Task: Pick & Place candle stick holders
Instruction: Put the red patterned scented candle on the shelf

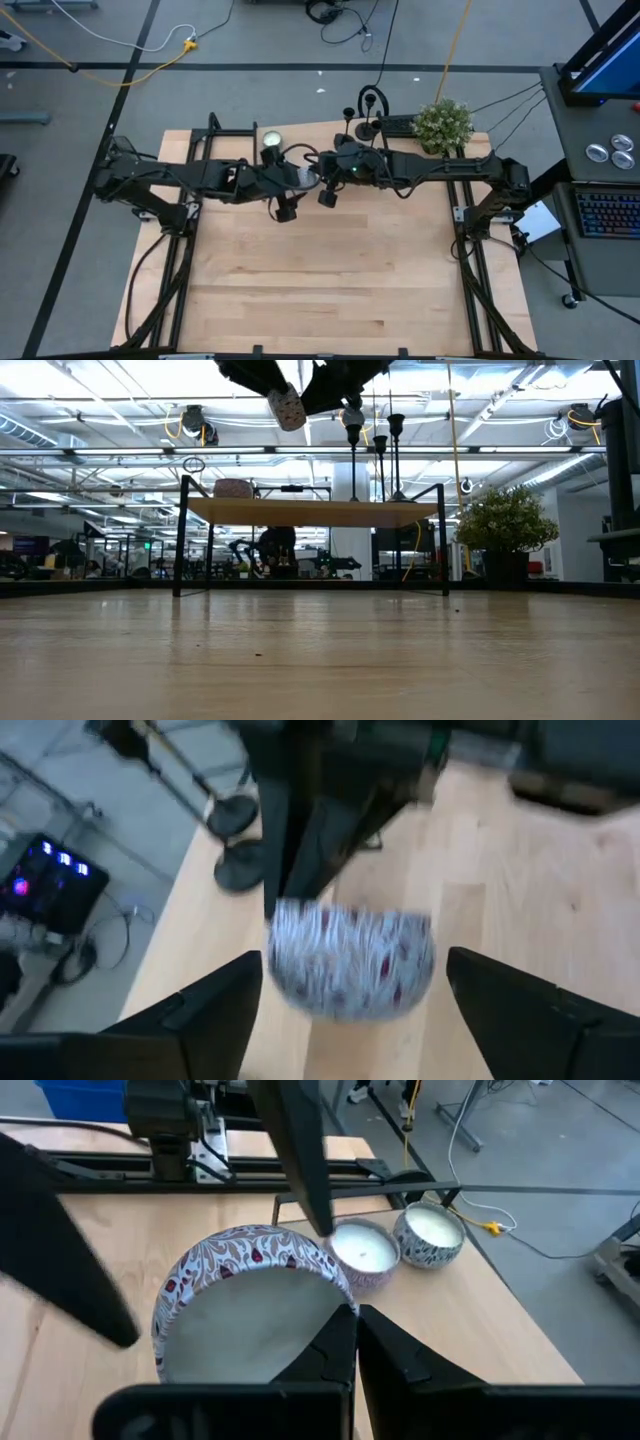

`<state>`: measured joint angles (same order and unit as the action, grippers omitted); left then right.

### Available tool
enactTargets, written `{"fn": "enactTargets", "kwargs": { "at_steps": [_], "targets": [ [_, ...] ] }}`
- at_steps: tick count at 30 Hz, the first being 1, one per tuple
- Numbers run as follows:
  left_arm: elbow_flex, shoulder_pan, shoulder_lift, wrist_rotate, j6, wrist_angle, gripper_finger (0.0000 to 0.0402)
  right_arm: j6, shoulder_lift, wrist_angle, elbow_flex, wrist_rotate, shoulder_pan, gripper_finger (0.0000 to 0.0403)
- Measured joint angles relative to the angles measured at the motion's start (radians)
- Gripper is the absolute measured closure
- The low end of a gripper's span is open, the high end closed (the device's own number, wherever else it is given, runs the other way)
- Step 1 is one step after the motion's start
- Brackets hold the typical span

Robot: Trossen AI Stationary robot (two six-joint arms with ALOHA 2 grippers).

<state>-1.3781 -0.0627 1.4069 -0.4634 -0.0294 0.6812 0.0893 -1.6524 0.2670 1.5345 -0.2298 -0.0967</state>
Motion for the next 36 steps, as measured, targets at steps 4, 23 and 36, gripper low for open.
{"fn": "enactTargets", "kwargs": {
  "at_steps": [4,23,36],
  "targets": [
    [-0.002,0.005,0.024,0.016,-0.057,-0.012,0.0062,0.000,0.000,0.008,-0.001,0.004,0.000,0.0403],
    [-0.034,0.093,0.122,0.164,-0.099,-0.070,0.0050,-0.026,0.000,0.013,-0.001,0.051,0.000,0.0403],
    [-0.149,0.124,0.214,0.234,-0.133,0.084,0.0050,-0.059,0.002,0.061,-0.001,0.049,-0.002,0.0403]
  ]
}}
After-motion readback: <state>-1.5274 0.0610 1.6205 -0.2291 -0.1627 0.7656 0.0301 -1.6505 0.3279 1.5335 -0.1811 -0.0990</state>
